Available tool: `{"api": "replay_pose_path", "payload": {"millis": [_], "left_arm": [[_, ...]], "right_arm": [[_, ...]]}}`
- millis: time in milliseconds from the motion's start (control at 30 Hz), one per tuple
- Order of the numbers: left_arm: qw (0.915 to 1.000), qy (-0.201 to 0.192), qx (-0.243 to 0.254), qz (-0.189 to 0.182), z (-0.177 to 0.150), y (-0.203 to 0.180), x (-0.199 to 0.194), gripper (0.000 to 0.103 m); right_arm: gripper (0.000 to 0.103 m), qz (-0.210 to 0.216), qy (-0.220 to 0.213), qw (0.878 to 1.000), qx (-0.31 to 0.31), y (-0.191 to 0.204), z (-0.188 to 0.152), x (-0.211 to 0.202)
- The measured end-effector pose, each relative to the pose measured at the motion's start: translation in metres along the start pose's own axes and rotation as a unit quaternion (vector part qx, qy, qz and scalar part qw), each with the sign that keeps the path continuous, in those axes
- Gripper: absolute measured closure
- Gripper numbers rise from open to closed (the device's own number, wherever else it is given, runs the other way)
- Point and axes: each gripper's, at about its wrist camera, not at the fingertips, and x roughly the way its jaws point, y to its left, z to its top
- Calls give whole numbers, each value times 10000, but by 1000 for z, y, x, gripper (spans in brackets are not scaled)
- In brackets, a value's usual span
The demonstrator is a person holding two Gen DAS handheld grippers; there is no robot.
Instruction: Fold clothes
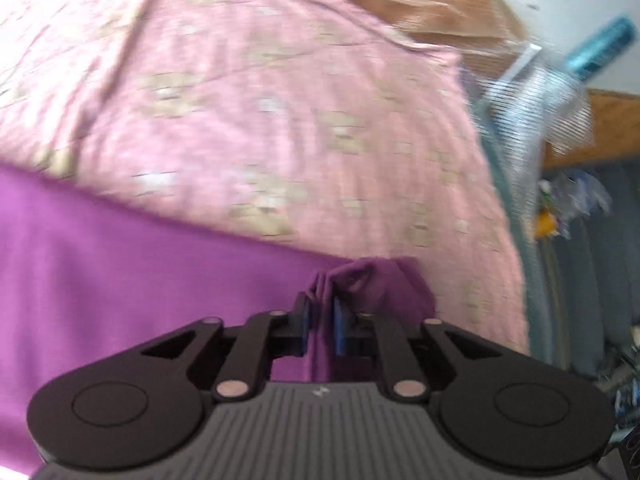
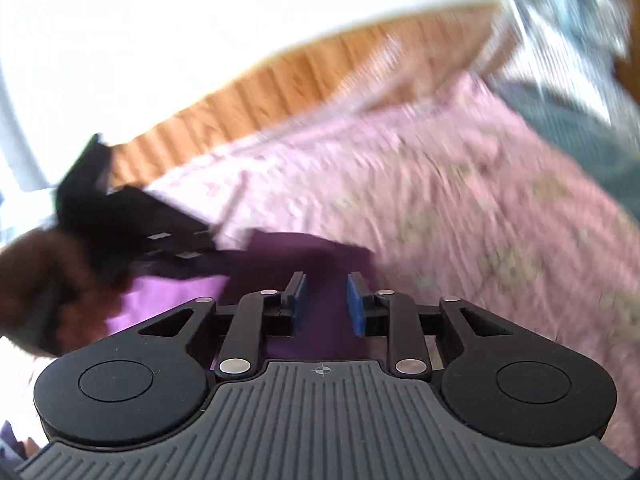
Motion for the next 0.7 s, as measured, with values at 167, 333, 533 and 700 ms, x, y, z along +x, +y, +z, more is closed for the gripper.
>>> {"api": "replay_pose_path", "payload": {"millis": [167, 333, 533, 700], "left_arm": [[9941, -984, -257, 376, -13, 7, -43, 61], [9977, -395, 337, -425, -23, -19, -36, 52], [9973, 168, 633, 342, -35, -14, 2, 44], [9975, -363, 385, -458, -14, -23, -44, 19]], "right_arm": [[94, 85, 1010, 9938, -447, 8, -22, 65], [81, -259, 1018, 9935, -441, 10, -24, 64], [66, -565, 1076, 9914, -495, 13, -28, 64], [97, -699, 688, 9880, -1190, 40, -20, 42]]}}
